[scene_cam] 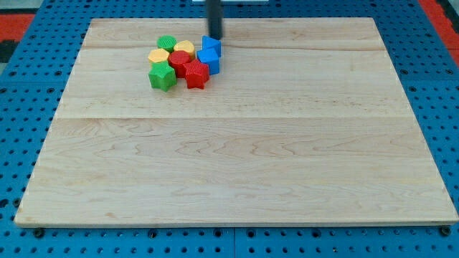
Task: Push the group of blocks a bit down
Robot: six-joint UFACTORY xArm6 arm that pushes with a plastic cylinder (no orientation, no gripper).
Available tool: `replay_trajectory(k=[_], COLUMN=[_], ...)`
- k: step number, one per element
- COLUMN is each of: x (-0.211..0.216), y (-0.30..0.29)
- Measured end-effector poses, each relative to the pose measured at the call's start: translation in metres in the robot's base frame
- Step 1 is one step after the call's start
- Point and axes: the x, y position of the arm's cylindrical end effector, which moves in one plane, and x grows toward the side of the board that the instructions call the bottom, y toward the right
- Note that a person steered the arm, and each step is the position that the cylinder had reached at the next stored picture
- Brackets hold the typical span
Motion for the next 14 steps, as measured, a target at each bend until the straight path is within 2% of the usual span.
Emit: replay_trajectory(k=[1,2,3,4,5,7,8,9,10,11,12,13,14], x=[0.022,0.038,0.012,0.012,0.019,0.037,0.026,-0.025,-0.019,0.000,0.010,-0.010,-0.018], y=[0.004,-0.020,-0.033,-0.064,-0.087,-0.085,-0.072,-0.085,-0.162,-0.152,-0.087,-0.079,-0.151])
